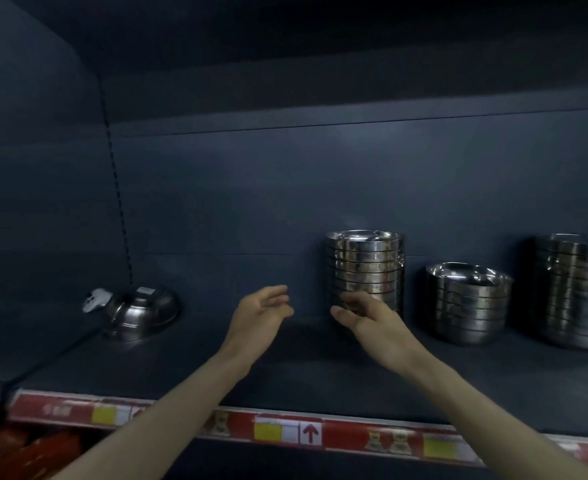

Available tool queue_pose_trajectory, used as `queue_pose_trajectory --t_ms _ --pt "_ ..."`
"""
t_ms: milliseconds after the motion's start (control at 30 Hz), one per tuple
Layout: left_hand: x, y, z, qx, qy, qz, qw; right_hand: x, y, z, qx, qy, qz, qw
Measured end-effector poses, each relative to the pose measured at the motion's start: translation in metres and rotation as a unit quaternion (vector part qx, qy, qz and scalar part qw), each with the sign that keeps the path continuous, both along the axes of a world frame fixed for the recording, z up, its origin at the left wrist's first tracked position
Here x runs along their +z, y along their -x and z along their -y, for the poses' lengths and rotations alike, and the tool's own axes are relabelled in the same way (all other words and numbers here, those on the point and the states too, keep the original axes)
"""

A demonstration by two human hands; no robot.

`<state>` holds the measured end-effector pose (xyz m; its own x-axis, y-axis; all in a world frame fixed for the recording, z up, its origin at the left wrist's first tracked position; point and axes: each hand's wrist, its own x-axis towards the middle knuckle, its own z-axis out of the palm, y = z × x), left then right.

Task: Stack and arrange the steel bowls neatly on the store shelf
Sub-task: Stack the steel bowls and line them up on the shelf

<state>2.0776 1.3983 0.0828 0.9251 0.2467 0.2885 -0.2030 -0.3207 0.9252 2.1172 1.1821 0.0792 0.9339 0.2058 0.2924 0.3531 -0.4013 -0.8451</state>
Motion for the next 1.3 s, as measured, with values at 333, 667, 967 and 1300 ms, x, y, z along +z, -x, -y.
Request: queue_pose_trajectory --t_ms 333,667,967,1300 --pt "-0.015 0.03 -0.054 0.053 -0.081 -0.034 0.995 -0.022 0.013 -0.054 0.054 0.037 0.006 0.998" --pt "-0.043 0.052 -0.149 0.143 -0.154 -0.073 0.975 -0.048 0.008 -0.126 0.114 0.085 0.004 0.99" --pt "-0.055 0.038 -0.245 0.229 -0.126 -0.056 0.964 -0.054 -0.01 -0.214 0.157 0.068 -0.024 0.985" --pt "-0.052 -0.014 -0.312 0.234 -0.107 -0.006 0.966 -0.058 -0.049 -0.302 0.199 0.071 -0.063 0.975"
